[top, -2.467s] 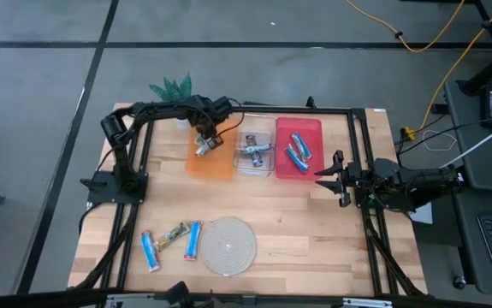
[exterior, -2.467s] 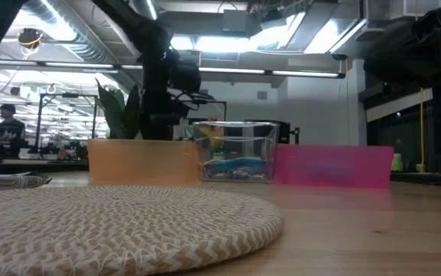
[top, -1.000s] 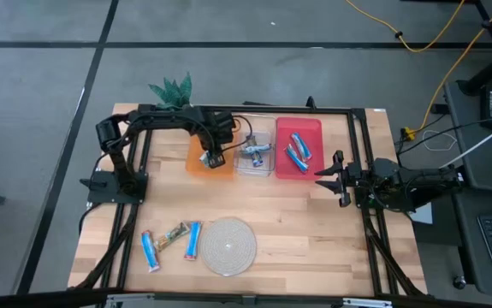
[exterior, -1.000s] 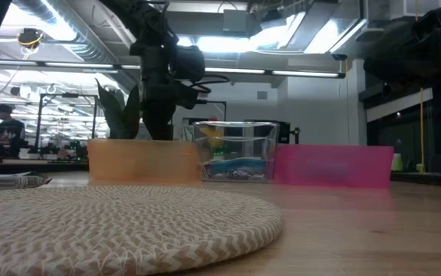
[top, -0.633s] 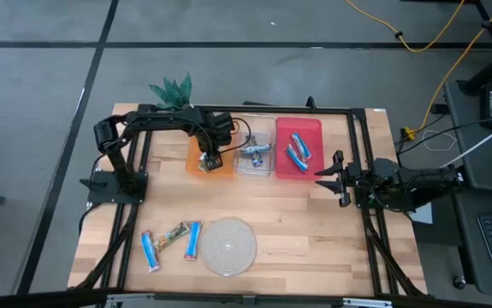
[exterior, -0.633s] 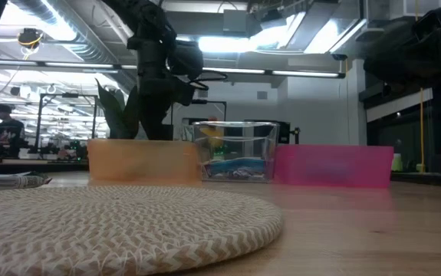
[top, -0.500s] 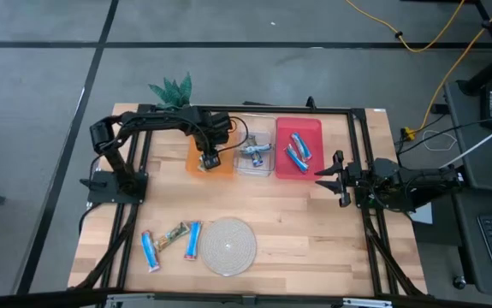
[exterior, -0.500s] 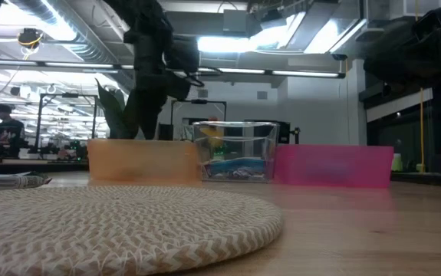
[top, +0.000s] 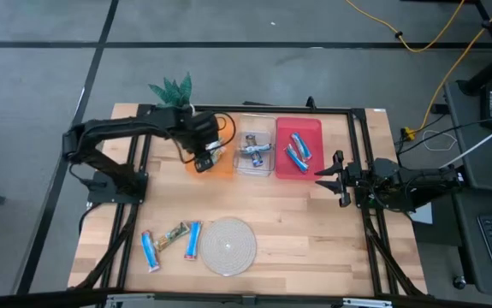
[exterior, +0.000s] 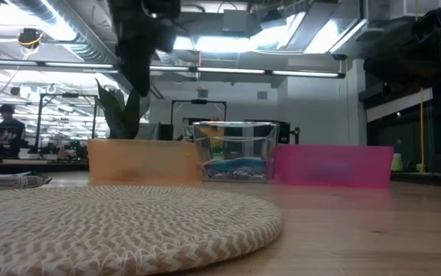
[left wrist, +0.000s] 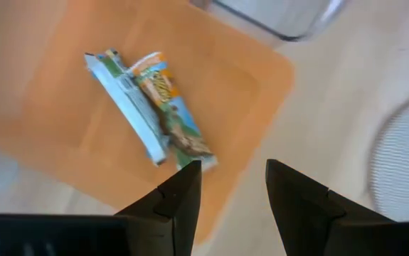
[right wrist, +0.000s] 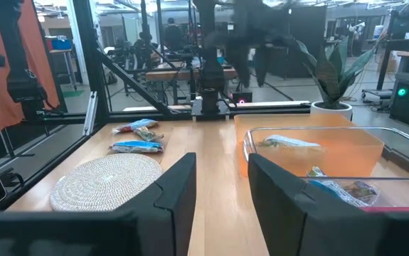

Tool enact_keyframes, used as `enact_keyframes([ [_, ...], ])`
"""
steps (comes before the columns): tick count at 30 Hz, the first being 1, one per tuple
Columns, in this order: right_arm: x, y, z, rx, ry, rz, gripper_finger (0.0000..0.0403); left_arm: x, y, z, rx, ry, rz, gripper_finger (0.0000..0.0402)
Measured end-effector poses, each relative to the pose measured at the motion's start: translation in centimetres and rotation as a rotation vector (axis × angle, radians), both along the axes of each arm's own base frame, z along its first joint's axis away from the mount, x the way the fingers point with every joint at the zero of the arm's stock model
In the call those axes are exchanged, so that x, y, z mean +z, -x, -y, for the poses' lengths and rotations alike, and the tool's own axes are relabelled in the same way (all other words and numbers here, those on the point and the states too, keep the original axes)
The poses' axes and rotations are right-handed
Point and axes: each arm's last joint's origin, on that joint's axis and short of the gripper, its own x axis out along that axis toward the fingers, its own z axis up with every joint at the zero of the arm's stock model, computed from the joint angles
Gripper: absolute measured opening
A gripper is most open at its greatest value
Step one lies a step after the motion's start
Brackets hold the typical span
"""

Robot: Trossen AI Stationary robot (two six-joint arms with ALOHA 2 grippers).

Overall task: Pick and place Granola Bars by type
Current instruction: Put the orange granola bar into the orange bin

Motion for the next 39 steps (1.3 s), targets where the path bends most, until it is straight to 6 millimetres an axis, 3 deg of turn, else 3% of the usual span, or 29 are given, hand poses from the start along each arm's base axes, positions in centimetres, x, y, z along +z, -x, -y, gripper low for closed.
enact_keyframes([
  [10,0.0,0.0,0.0,0.0,0.0,0.0,0.0132,2.1,1.3,6.5,-0.096,0.043,0.05,0.0147],
  [28,0.0,0.0,0.0,0.0,0.0,0.0,0.0132,2.3,3.3,17.2,-0.157,0.088,0.059,0.0143],
  [33,0.0,0.0,0.0,0.0,0.0,0.0,0.0132,1.2,4.6,19.6,-0.118,0.09,0.04,0.0143],
  [39,0.0,0.0,0.0,0.0,0.0,0.0,0.0132,-2.0,6.7,21.3,-0.012,0.102,-0.064,0.0143],
])
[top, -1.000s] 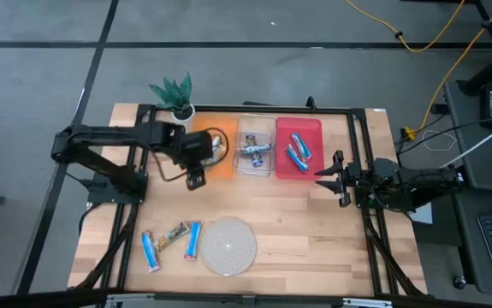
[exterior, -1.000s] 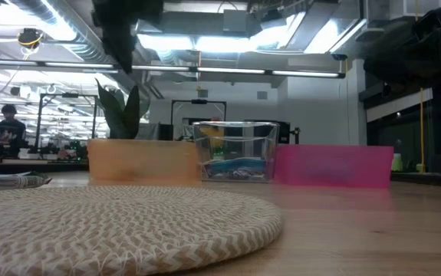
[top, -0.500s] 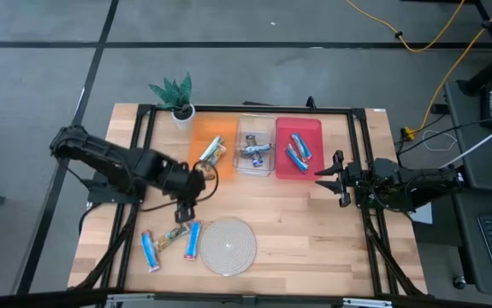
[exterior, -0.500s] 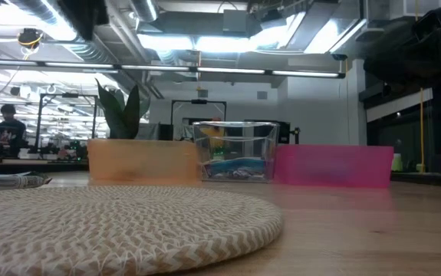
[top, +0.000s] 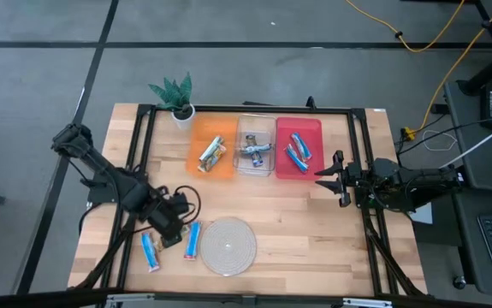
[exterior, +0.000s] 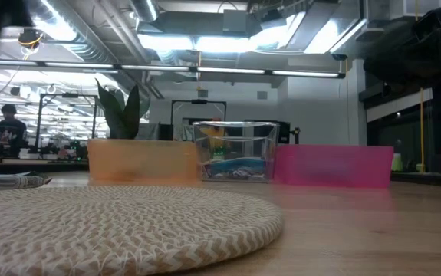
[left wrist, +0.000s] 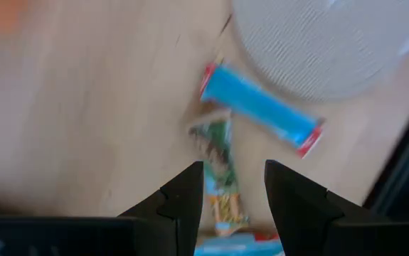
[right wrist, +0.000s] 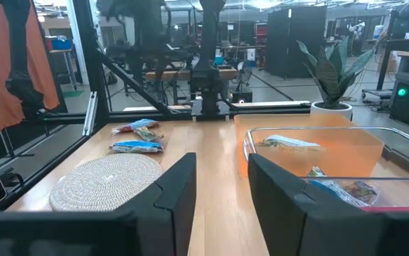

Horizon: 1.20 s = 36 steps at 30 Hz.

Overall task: Pick and place Granola Bars by type
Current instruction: Put the orange granola bar into the orange bin

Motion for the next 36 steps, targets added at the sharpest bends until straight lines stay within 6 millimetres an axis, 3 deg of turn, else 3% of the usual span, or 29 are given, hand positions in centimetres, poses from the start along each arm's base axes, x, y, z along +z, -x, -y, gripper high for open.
enact_keyframes([
  [10,0.0,0.0,0.0,0.0,0.0,0.0,0.0132,-3.8,2.4,0.8,0.134,-0.004,-0.119,0.0154],
  [22,0.0,0.0,0.0,0.0,0.0,0.0,0.0132,-5.7,2.3,2.4,0.152,0.069,-0.032,0.022],
  [36,0.0,0.0,0.0,0.0,0.0,0.0,0.0132,-10.5,1.9,4.4,0.171,-0.007,-0.272,0.0247],
])
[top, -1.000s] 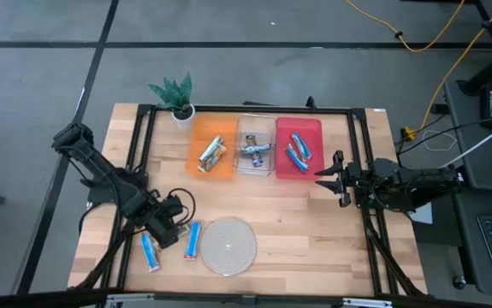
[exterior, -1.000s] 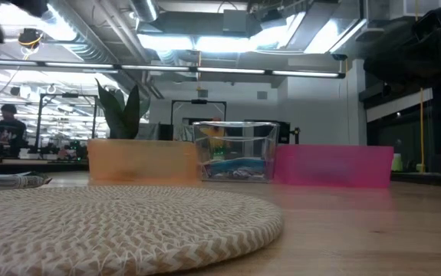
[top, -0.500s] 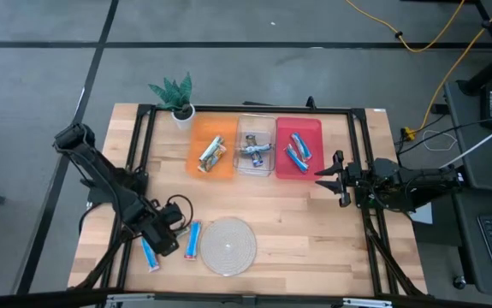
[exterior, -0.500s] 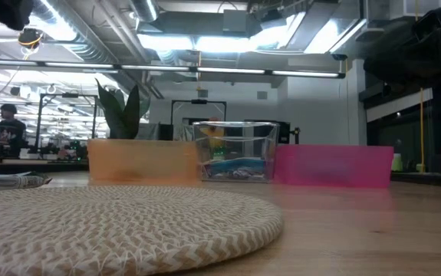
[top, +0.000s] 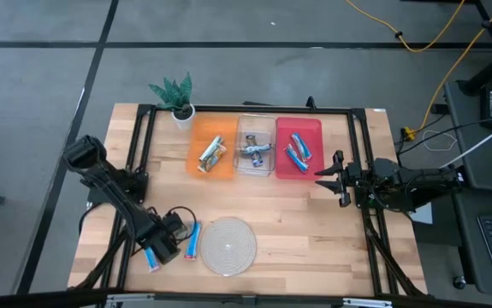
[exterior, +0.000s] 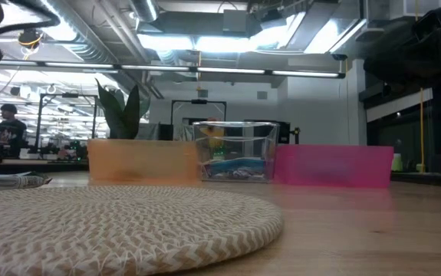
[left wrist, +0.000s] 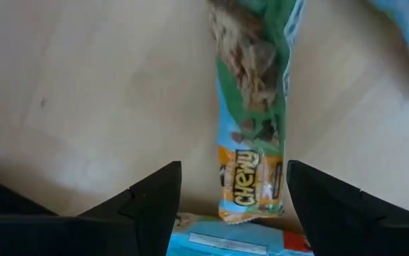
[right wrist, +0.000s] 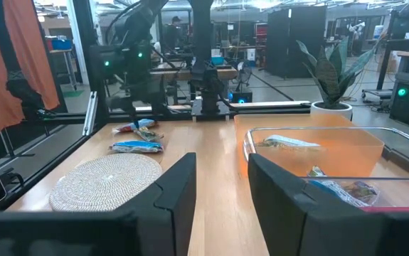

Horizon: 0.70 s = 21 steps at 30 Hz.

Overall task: Pick and place Granola Bars by type
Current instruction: Put the orange granola bar into the orange bin

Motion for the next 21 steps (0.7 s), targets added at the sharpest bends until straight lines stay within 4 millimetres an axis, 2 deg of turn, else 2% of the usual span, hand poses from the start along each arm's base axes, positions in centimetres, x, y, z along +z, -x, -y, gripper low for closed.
enact_keyframes([
  [8,0.0,0.0,0.0,0.0,0.0,0.0,0.0132,-0.8,-0.6,0.7,-0.026,0.036,0.019,0.0247],
  [21,0.0,0.0,0.0,0.0,0.0,-0.001,0.0132,-2.3,-0.8,0.9,-0.105,-0.006,-0.026,0.0247],
])
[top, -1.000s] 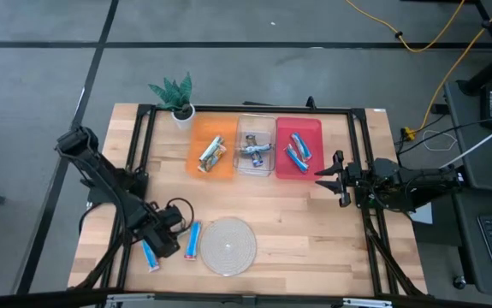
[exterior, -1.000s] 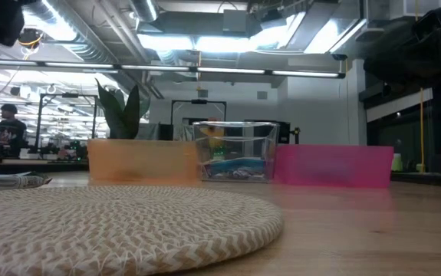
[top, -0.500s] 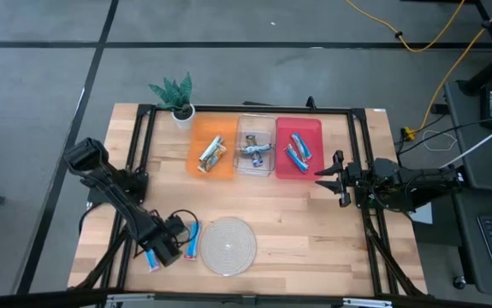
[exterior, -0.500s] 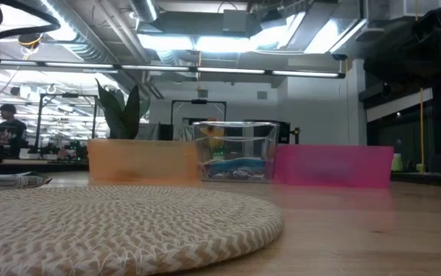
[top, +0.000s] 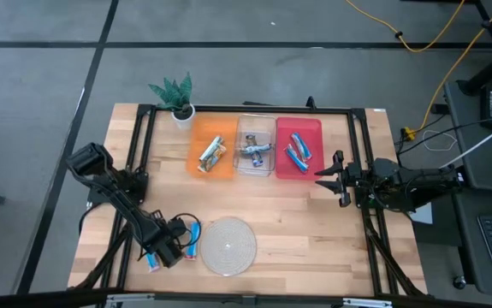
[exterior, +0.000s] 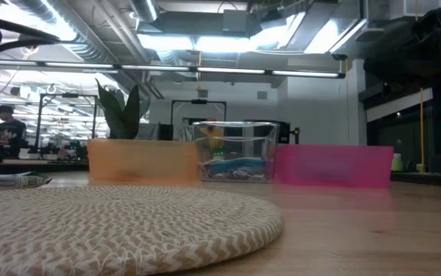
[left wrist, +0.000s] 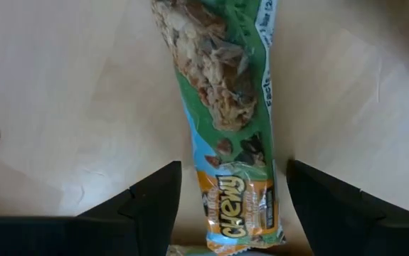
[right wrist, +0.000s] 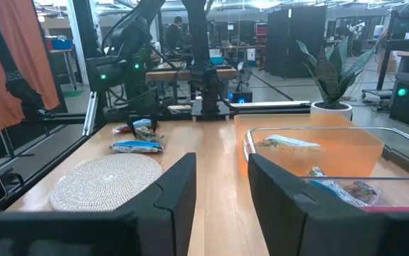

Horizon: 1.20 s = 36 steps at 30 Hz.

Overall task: Pick and place Granola Bars by type
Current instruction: Put the orange granola bar into the orange bin

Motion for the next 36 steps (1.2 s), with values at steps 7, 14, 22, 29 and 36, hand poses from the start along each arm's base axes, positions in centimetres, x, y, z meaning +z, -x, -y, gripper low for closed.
enact_keyframes([
  [7,0.0,0.0,0.0,0.0,0.0,0.001,0.0132,-0.1,0.0,0.0,-0.01,0.003,-0.005,0.0228],
  [14,0.0,0.0,0.0,0.0,0.0,0.0,0.0132,-0.1,0.0,0.0,-0.007,0.002,-0.006,0.0157],
  [22,0.0,0.0,0.0,0.0,0.0,0.0,0.0132,-0.1,0.0,0.0,0.008,-0.002,-0.007,0.0092],
  [29,0.0,0.0,0.0,0.0,0.0,0.001,0.0132,0.1,-0.1,0.2,0.012,0.015,-0.013,0.0072],
  [36,0.0,0.0,0.0,0.0,0.0,0.0,0.0132,1.0,-0.7,0.9,0.003,0.048,0.014,0.007],
])
